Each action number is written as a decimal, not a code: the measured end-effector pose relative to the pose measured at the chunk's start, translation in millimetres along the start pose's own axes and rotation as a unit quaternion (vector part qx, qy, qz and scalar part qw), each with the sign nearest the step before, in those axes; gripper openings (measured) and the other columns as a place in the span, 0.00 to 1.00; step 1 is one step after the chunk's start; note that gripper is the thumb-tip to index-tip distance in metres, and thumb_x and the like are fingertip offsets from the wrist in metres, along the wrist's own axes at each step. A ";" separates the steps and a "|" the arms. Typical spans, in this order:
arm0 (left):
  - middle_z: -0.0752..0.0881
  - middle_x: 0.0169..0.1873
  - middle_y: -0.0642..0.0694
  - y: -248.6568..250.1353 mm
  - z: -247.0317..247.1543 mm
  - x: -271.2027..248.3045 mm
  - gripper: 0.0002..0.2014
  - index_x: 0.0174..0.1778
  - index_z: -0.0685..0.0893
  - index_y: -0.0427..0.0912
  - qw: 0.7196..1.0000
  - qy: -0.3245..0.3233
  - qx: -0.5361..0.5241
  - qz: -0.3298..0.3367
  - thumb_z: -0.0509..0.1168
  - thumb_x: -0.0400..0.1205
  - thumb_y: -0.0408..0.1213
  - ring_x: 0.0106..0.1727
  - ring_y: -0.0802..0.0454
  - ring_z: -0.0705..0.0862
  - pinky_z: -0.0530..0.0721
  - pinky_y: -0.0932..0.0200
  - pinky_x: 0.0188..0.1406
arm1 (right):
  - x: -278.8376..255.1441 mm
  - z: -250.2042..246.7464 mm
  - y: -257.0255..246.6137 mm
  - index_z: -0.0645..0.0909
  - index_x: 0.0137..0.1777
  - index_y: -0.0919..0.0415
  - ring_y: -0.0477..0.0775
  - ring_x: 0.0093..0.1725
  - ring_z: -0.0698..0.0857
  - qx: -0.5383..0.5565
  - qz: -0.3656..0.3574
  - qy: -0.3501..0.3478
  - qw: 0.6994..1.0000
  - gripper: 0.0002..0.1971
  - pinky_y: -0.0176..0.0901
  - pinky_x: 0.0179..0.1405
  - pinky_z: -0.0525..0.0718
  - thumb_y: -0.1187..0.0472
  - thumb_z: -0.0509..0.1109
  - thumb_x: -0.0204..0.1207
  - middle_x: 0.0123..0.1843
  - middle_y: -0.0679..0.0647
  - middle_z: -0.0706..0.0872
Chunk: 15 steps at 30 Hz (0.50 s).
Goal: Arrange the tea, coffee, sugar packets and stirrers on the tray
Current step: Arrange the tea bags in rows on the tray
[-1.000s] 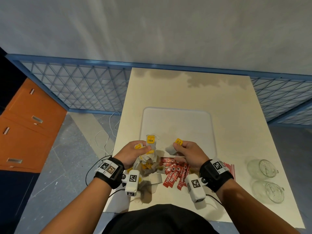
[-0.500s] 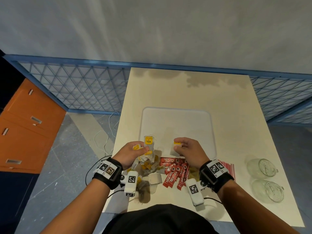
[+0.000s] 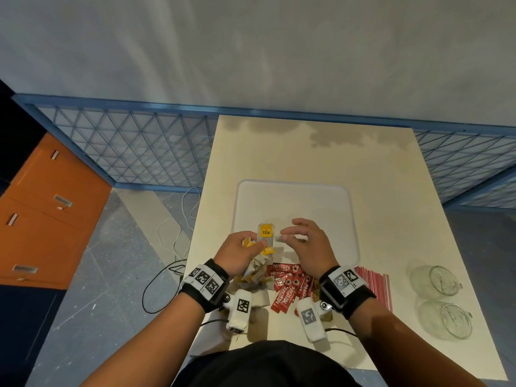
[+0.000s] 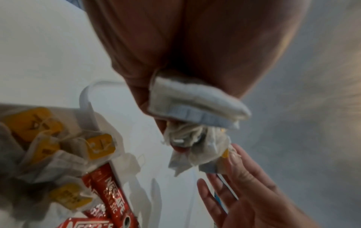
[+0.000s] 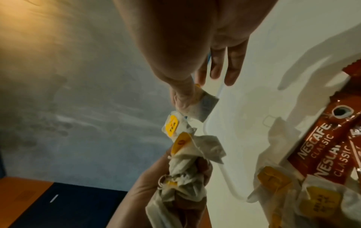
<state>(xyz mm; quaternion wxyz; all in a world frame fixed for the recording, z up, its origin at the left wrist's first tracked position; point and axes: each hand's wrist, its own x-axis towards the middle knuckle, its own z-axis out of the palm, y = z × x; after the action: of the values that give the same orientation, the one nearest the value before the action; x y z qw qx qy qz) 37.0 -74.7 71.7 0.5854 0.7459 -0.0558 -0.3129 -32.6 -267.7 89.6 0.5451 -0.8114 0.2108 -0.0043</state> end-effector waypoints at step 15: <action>0.92 0.47 0.36 10.1 -4.0 -1.5 0.19 0.46 0.89 0.37 0.996 0.033 -0.075 -0.018 0.75 0.74 0.52 0.54 0.34 0.89 0.83 0.32 0.64 | -5.7 18.9 -15.9 0.92 0.52 0.55 0.52 0.53 0.92 0.170 0.043 -0.082 0.981 0.15 0.49 0.56 0.92 0.51 0.66 0.88 0.50 0.52 0.94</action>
<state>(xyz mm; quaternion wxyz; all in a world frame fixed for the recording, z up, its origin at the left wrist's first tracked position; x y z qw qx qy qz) 40.8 -73.8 82.0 0.6355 0.7107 0.0007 -0.3016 -28.0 -244.0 97.3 0.6899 -0.6949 0.1965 0.0500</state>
